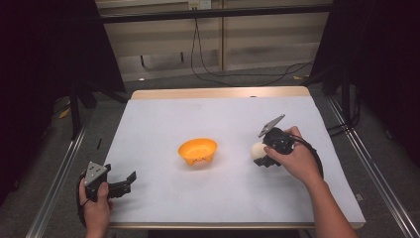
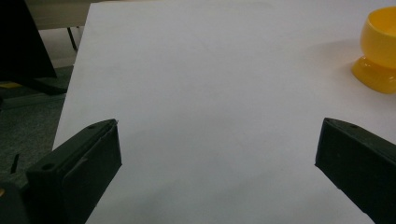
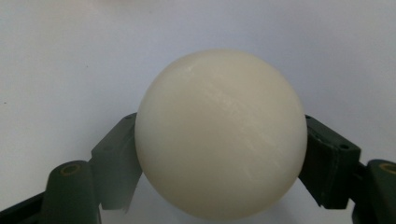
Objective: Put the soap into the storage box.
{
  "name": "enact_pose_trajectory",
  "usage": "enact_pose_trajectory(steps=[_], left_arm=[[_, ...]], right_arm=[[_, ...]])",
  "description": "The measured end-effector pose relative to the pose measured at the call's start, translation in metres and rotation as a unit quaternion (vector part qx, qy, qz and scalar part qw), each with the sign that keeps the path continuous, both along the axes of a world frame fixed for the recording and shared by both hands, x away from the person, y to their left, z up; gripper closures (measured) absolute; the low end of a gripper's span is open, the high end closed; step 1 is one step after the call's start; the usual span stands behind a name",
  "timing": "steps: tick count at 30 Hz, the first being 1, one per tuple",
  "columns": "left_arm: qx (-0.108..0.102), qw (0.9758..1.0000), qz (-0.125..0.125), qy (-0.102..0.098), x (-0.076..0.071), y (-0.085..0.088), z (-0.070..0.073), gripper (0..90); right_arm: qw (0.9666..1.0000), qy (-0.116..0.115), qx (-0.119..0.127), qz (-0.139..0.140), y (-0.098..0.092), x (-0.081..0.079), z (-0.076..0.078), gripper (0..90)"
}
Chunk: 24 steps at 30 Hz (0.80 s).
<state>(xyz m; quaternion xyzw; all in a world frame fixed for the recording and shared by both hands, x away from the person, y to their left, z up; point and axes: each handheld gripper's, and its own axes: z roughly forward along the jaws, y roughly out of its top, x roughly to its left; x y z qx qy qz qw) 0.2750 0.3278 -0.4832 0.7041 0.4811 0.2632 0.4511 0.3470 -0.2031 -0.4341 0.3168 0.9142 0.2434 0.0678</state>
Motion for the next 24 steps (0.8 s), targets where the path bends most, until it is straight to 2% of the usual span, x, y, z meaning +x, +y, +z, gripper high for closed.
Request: enact_pose_trajectory(steps=[1, 17, 21, 24], left_arm=[[0.001, 1.0, 0.0, 0.0, 0.0, 0.0, 0.0, 0.0], [0.014, 0.9999, -0.004, -0.002, -0.001, 0.0, 0.0, 0.1], [0.003, 1.0, -0.001, -0.004, -0.001, 0.0, 0.0, 0.1], [0.004, 1.0, -0.004, -0.003, 0.0, -0.001, 0.0, 0.1]], right_arm=[[1.0, 0.005, 0.0, -0.002, 0.002, 0.0, 0.0, 24.3], [0.9999, -0.001, -0.003, 0.014, 0.016, 0.011, 0.004, 24.3], [0.9999, 0.004, -0.001, 0.01, 0.019, 0.013, 0.005, 24.3], [0.9999, 0.003, -0.002, 0.013, 0.022, 0.015, 0.006, 24.3]])
